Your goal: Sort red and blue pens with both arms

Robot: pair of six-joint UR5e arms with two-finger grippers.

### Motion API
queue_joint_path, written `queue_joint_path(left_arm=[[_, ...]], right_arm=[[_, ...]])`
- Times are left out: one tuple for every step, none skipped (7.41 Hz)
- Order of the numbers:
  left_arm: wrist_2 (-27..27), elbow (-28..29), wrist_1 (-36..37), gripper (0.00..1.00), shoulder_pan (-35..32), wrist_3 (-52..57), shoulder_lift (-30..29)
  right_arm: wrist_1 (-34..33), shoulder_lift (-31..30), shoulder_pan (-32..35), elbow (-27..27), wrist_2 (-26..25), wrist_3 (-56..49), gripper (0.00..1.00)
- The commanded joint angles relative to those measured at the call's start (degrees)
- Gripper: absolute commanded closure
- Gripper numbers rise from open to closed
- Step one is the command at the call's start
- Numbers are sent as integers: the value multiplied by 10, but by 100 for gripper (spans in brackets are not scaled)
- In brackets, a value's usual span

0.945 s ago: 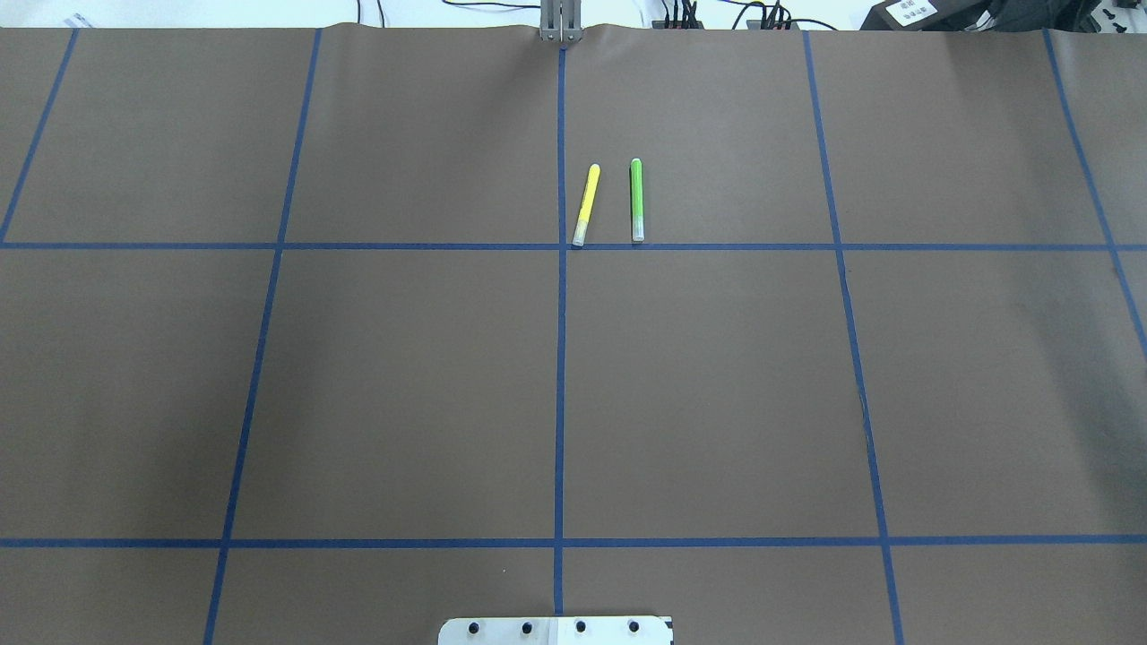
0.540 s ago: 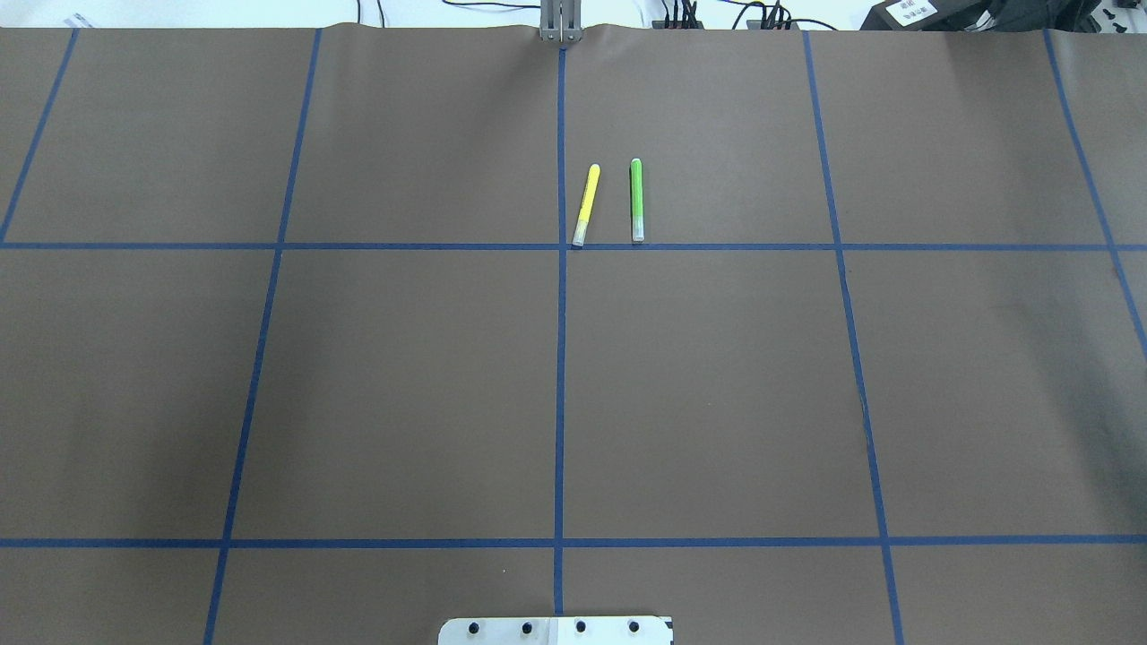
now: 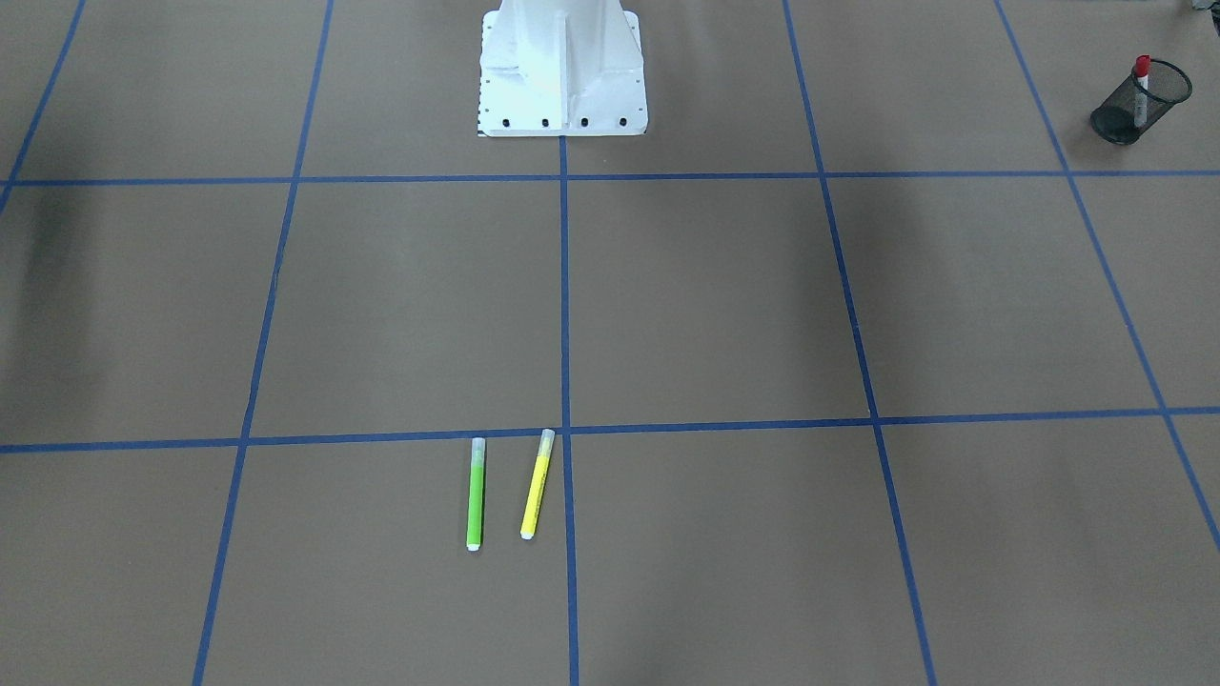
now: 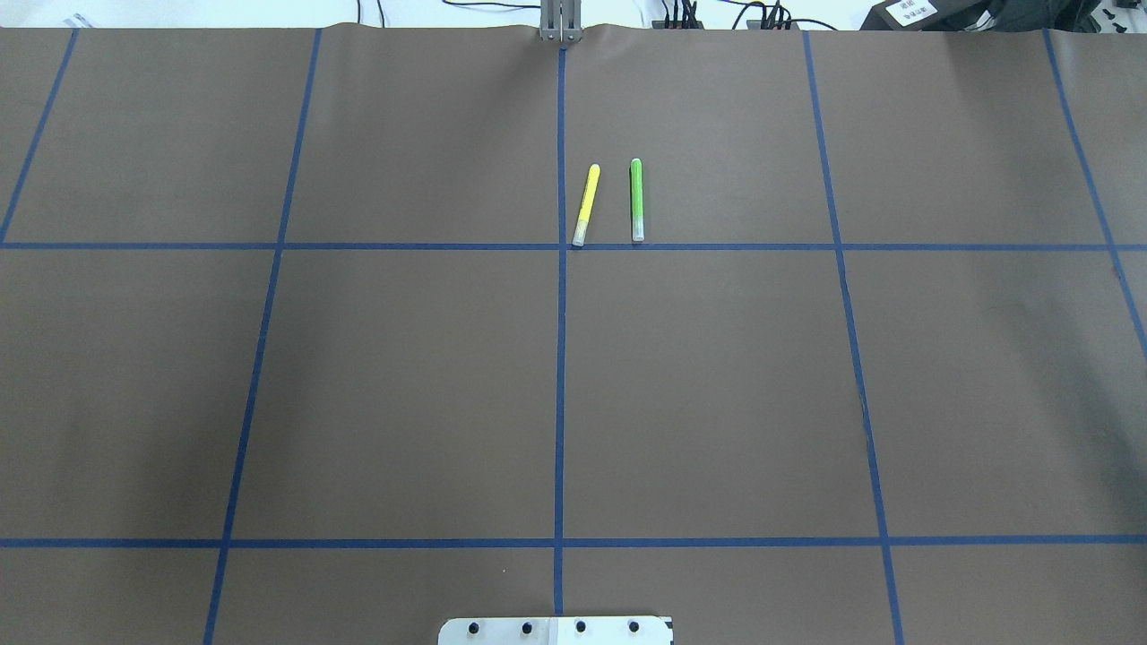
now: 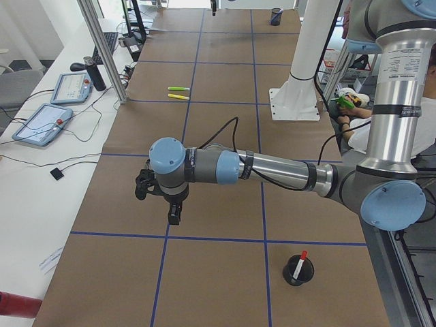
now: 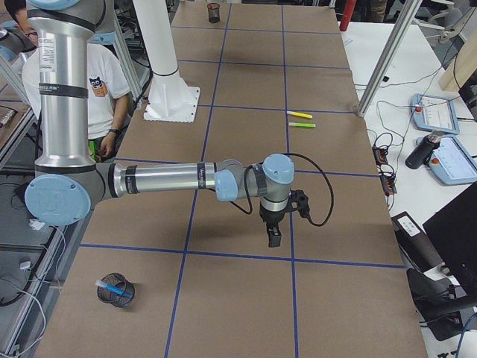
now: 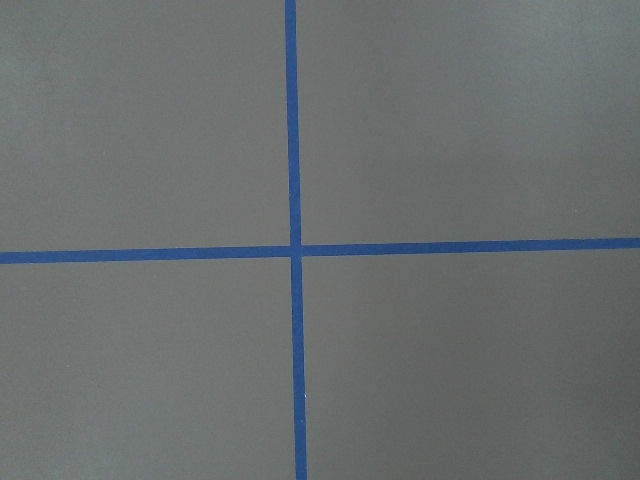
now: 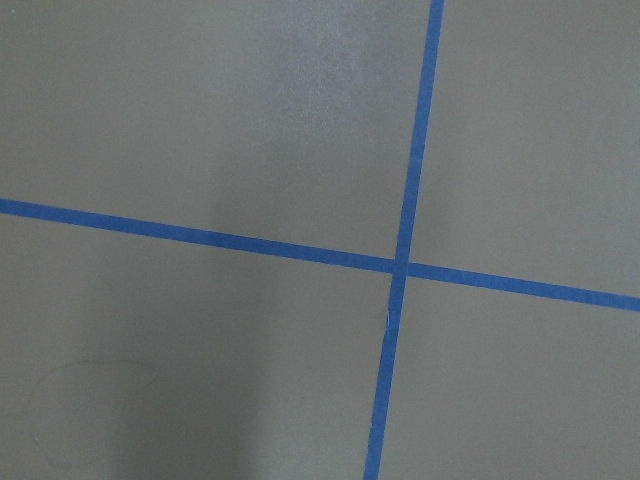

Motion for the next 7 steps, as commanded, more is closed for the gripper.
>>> queue_joint_path(left_arm=[[-3,0,-2,0,0,-2,4],[-4,0,-2,0,0,-3,3],[-5,-2,-2,0,0,-3,3],[-4,-2,-2,0,0,-3,3],[-4,-1,-3,0,0,0,3],[-4,-1,-4,0,0,1,2],[-3,-1,-4,0,0,3,2]], right_arm=[[-81,12,2,16,55,-20,0],[-79,-1,4,28,67,-20,0],[-75,-26,4,55,68,-20,0],[-76,-42,4,80,70,-19,0],[-76,-46,4,82,71,-19,0],[-80,-49,5,85,80,-14,0],[-76,-59,28,87,118,-14,0]])
